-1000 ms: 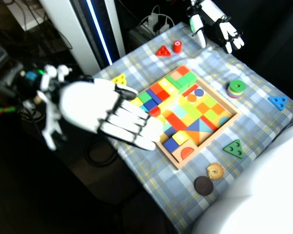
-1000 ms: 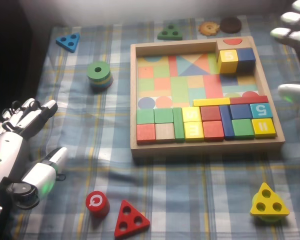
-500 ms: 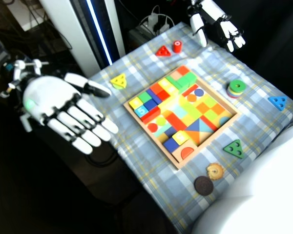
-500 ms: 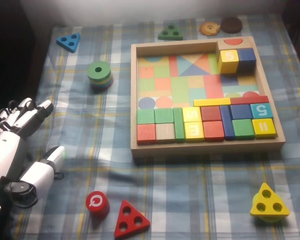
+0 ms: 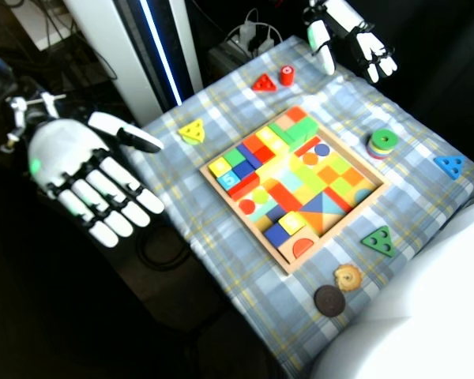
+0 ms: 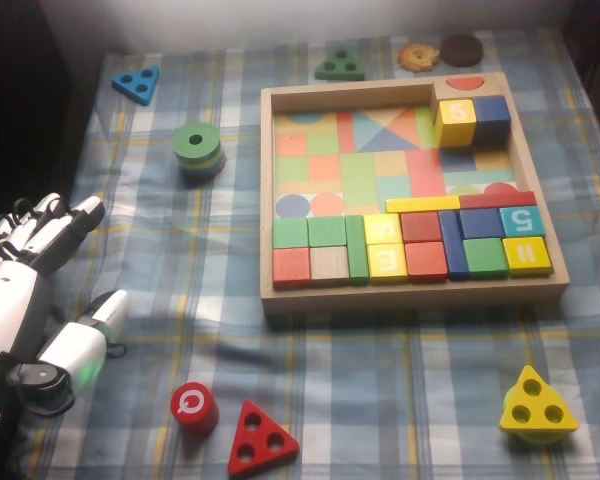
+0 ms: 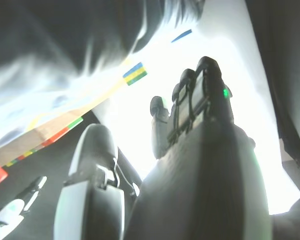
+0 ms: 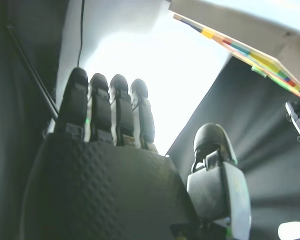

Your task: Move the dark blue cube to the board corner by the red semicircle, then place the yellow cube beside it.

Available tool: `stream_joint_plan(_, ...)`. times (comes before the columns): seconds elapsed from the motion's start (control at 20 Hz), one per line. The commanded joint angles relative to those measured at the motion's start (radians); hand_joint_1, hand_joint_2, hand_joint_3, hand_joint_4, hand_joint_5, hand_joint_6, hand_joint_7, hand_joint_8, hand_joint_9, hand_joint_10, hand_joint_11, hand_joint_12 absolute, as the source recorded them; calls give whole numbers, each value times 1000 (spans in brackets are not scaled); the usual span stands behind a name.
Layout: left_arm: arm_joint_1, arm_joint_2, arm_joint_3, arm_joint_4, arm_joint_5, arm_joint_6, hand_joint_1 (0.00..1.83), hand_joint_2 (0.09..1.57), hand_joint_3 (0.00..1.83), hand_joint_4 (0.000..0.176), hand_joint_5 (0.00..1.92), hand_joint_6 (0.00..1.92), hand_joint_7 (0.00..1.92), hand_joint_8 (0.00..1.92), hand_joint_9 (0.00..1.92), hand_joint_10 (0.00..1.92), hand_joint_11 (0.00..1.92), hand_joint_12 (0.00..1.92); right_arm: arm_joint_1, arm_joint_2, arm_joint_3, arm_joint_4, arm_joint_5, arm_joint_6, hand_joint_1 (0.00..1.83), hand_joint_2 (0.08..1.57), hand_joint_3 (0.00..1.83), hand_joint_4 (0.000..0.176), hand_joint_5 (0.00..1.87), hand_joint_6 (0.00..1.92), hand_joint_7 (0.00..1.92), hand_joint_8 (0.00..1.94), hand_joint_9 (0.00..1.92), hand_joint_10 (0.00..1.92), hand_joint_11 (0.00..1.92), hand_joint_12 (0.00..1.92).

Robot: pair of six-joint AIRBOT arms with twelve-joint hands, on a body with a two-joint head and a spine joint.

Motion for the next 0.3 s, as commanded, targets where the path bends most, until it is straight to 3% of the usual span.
stream_joint_plan(0.0, -7, 6, 7, 55, -107, -4, 668, 1406, 2, 33, 308, 2, 83, 0, 55, 0, 0, 0, 3, -2, 5, -6, 132, 12, 0, 1194, 7, 0, 283, 9, 203, 6, 75, 13, 0, 0)
stream_joint_plan(0.05, -9, 11, 13, 67, -90, -4, 693, 1401, 0, 28, 321, 5, 95, 4, 69, 6, 0, 0, 3, -11, 6, 5, 132, 31, 0, 1198, 8, 0, 288, 10, 205, 6, 76, 13, 0, 0)
stream_joint_plan(0.25, -7, 5, 6, 63, -144, -4, 705, 1387, 0, 36, 331, 4, 96, 1, 85, 8, 0, 0, 4, -36, 22, 7, 132, 89, 0, 1279, 14, 0, 309, 4, 206, 2, 87, 6, 0, 0)
